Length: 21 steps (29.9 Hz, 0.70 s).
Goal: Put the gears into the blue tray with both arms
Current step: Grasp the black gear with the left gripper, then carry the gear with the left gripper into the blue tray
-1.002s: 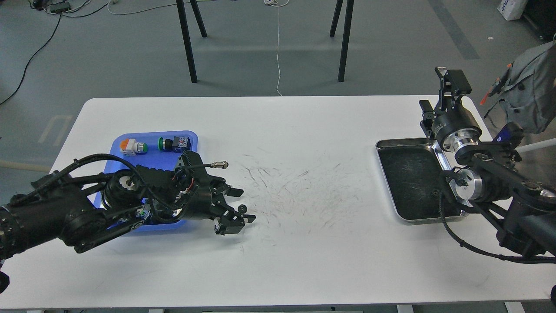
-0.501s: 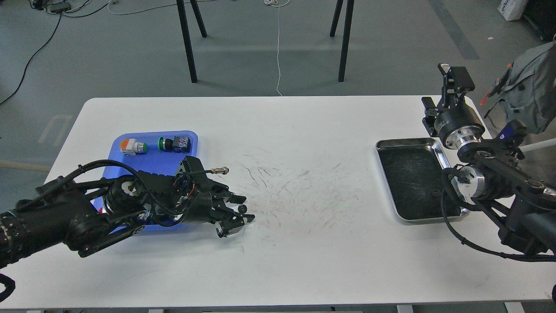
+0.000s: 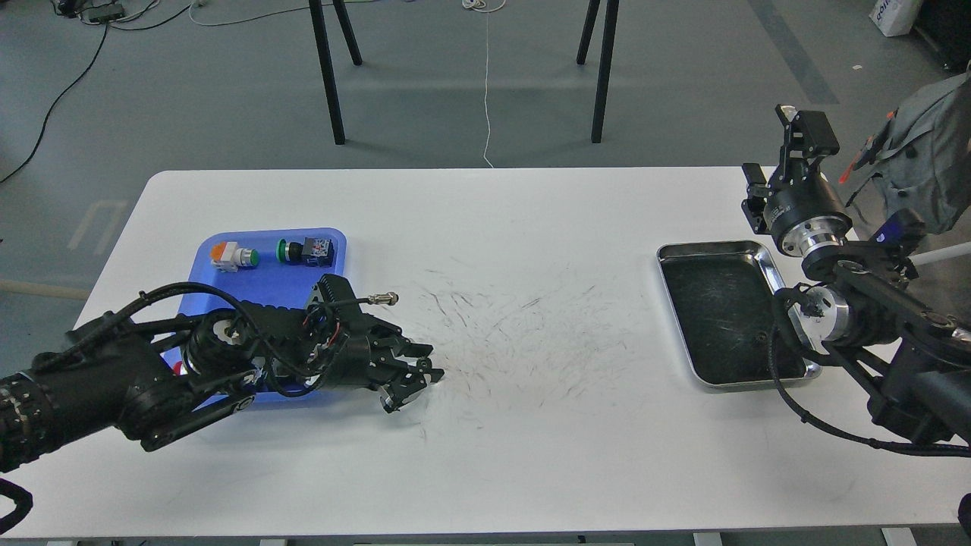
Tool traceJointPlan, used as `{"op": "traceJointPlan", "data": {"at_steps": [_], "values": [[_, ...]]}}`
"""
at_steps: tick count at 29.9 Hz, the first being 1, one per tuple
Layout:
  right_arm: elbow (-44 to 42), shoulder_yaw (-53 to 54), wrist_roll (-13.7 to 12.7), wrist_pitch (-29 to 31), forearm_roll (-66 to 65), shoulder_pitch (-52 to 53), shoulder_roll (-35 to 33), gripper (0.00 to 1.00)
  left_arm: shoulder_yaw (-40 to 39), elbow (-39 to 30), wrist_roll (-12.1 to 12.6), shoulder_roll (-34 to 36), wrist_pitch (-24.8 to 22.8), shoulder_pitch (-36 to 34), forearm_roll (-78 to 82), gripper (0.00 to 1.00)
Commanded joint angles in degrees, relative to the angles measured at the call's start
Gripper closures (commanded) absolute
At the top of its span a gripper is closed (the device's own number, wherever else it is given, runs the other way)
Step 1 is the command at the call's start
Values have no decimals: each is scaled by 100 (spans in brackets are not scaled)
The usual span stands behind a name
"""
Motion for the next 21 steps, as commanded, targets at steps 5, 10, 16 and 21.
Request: {"op": "traceJointPlan", "data": {"at_steps": [5,10,16,21], "values": [[0,-20,9,0,-9,0,-7,3,6,-2,-1,13,-7,2,10,73],[0,-20,9,-9,-9,0,2,3,5,-10,-1,22,-7,-24,10,78],[0,-38,0,-18,-17,0,2,3,-3,-2,-1,13,-16,-24,10,85],[-18,-38,9,-9,-17,0,2,3,-100,-19,-1,57,-24,-95,-7,87]]}}
